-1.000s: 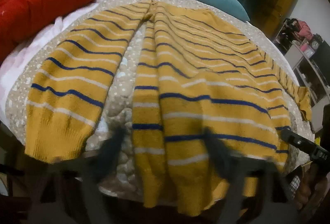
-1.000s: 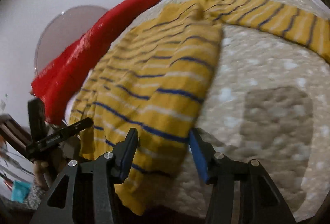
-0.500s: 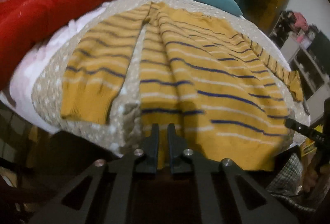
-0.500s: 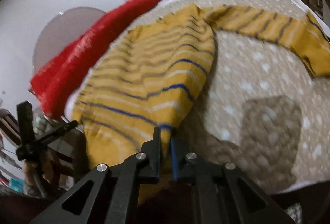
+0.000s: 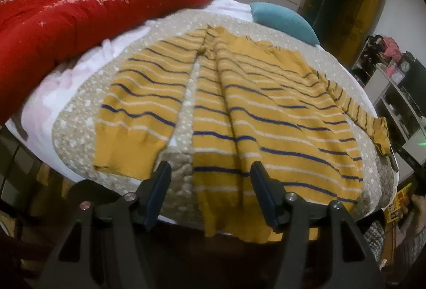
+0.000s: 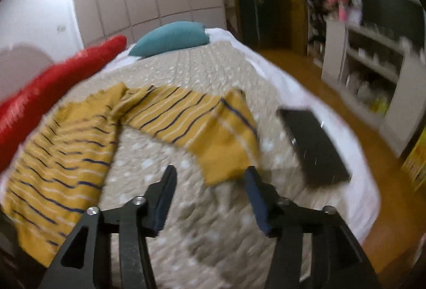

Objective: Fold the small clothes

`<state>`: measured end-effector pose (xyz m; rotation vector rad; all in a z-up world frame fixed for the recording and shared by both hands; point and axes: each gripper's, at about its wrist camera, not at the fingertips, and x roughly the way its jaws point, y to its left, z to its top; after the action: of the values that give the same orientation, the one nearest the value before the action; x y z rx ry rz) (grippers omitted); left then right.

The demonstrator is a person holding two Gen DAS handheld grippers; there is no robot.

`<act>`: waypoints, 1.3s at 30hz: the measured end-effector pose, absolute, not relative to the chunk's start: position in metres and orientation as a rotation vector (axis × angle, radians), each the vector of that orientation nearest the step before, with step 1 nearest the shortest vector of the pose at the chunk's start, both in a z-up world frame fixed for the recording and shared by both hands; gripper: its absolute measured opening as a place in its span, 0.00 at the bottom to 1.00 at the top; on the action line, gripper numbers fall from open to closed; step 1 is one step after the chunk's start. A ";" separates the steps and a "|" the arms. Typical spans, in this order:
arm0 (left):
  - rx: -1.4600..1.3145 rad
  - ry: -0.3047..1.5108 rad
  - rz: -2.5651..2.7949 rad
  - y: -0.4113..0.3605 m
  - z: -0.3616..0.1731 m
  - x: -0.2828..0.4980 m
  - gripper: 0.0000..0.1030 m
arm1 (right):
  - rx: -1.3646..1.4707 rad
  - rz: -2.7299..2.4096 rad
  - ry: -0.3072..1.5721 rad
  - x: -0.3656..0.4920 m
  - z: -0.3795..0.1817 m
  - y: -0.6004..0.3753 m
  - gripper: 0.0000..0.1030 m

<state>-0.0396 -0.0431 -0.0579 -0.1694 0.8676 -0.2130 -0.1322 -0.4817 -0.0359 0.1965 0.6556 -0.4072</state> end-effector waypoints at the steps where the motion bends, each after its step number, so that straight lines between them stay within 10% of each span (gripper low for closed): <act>1: -0.163 0.871 -0.216 -0.044 -0.061 -0.040 0.59 | 0.149 -0.380 0.673 -0.120 -0.041 -0.479 0.65; 10: -0.122 0.898 -0.214 -0.054 -0.068 -0.039 0.59 | 0.187 -0.423 0.726 -0.058 -0.064 -0.505 0.64; 11: -0.120 0.899 -0.217 -0.055 -0.068 -0.039 0.59 | 0.197 -0.444 0.755 -0.051 -0.069 -0.510 0.47; 12: -0.118 0.898 -0.219 -0.054 -0.068 -0.040 0.59 | 0.206 -0.445 0.776 -0.049 -0.073 -0.515 0.09; 28: -0.175 0.876 -0.215 -0.039 -0.067 -0.036 0.59 | 0.731 -0.730 0.424 -0.156 0.022 -0.670 0.07; 39: -0.233 0.840 -0.197 -0.007 -0.073 -0.044 0.60 | 0.716 -0.276 0.499 0.004 0.090 -0.537 0.07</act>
<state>-0.0436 -0.0065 -0.0732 -0.2329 0.8397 -0.1971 0.0044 -0.5365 0.0898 0.7161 0.4992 -0.2763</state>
